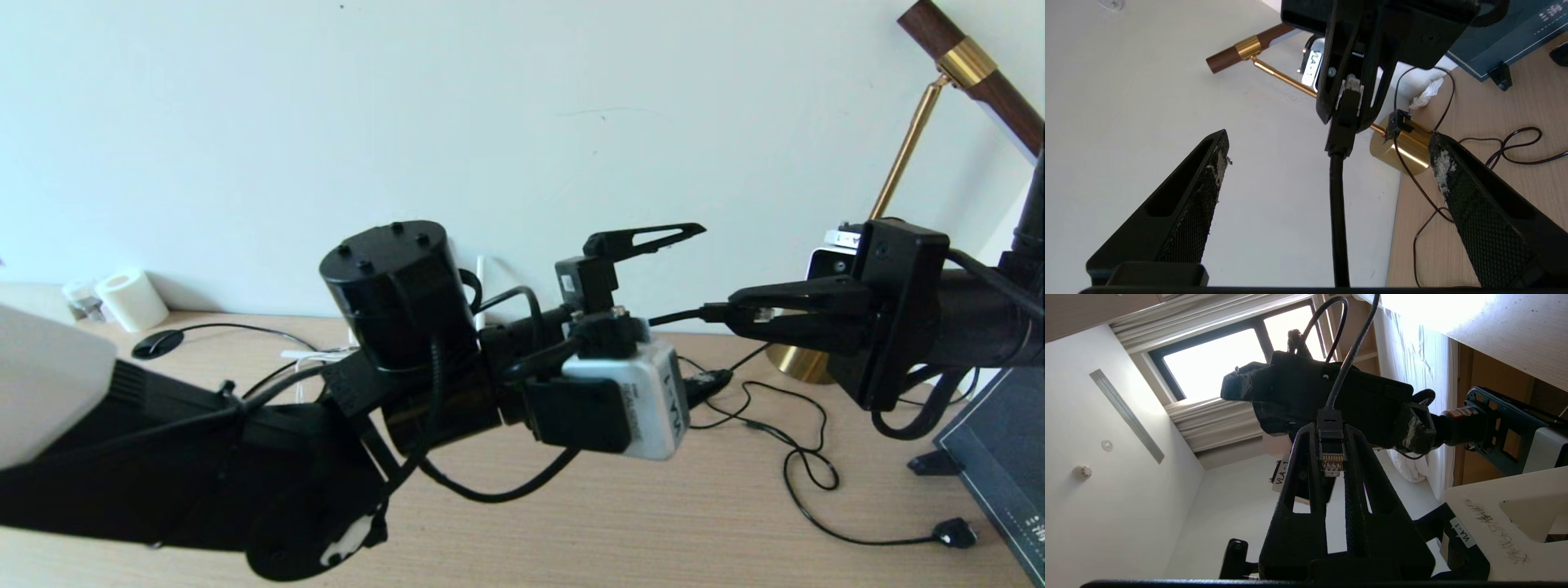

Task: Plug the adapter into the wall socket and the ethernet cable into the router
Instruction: Hand it to the other hand

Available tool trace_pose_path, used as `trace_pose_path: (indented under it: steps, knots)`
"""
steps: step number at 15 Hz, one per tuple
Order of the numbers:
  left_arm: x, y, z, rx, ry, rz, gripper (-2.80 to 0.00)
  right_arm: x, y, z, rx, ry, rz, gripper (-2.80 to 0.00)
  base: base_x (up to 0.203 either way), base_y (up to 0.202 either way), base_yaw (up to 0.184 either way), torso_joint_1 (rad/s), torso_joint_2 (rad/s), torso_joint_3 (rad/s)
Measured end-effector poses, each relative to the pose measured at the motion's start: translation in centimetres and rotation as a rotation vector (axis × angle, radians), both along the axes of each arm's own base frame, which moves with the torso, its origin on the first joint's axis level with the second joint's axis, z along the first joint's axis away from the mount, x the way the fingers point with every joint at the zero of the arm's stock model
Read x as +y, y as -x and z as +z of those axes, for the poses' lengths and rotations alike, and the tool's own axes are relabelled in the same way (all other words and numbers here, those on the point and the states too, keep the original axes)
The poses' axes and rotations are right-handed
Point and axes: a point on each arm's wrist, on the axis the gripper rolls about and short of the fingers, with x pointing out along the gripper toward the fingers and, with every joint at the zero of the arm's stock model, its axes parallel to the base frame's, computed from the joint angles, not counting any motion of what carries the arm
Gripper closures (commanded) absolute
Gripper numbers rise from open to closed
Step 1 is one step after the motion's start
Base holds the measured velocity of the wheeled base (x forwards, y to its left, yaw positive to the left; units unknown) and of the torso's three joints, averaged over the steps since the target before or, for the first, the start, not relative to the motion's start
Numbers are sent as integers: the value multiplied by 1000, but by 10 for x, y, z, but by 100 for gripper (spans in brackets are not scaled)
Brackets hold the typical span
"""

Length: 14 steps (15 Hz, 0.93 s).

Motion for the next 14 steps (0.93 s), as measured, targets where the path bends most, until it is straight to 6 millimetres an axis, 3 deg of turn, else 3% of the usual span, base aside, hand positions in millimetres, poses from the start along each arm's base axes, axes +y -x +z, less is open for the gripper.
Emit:
trace_pose_path:
  steps: [10,11,12,14]
  knots:
    - [-3,-2,-10,-29,-41,-33,-280,1,-1,-2,5,2,3,0,0,0,0,0,0,0]
    - [-2,-2,-12,-25,-45,-33,-101,1,-1,-2,5,2,2,0,0,0,0,0,0,0]
    - [-2,-2,-13,-20,-50,-33,0,1,-1,-2,7,3,3,0,0,0,0,0,0,0]
    - [-1,-1,-15,-16,-55,-32,0,1,-1,-2,7,3,3,0,0,0,0,0,0,0]
